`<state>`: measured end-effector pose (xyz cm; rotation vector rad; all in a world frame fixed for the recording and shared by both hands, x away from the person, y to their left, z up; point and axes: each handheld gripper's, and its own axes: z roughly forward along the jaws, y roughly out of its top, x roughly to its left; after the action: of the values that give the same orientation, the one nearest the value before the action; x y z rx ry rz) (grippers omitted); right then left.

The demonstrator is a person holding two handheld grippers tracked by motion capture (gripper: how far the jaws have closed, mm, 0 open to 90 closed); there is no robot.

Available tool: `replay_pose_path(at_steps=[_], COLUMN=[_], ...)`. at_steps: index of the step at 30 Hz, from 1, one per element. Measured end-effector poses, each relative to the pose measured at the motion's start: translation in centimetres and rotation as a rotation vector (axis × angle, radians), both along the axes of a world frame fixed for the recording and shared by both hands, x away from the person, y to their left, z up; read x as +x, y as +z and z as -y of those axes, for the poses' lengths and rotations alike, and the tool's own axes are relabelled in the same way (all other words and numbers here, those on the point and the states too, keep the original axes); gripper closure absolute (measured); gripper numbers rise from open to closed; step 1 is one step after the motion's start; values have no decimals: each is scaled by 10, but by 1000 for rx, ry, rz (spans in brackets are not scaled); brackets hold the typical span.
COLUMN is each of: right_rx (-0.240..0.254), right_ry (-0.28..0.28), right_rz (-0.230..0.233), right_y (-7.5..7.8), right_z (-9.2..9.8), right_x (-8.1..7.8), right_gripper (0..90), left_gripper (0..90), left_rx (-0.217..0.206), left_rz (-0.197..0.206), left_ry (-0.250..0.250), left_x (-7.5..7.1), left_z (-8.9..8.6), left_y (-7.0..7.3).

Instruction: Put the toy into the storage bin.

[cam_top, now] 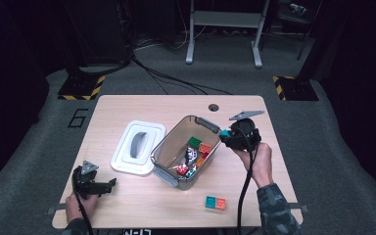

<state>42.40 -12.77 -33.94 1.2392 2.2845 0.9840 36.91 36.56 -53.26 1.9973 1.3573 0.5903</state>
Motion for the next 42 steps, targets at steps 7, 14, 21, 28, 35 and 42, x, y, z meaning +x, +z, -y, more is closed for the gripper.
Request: replay_pose_path(at_steps=[7,14,21,28,35,42], right_rx=[-17,-29,-61,-77,-70,-69], right_ry=[68,120,175,203,201,210], right_rz=[-19,-56,-97,-149,-154,-164], right_y=[2,-4,-19,-32,-35,-37], right_z=[-24,-40,-56,-62,-62,-61], right_x=[3,4,1,-2,-4,-6], right_gripper=[680,678,678,675,673,665], left_gripper=[0,0,0,0,0,0], left_rx=[0,-1,0,1,2,0], left_rz=[-1,-1,-2,-3,-3,-1], left_ry=[0,0,-1,-1,-1,-1], left_x=[0,0,0,0,0,0], left_z=[0,0,0,0,0,0], left_y=[0,0,0,0,0,0])
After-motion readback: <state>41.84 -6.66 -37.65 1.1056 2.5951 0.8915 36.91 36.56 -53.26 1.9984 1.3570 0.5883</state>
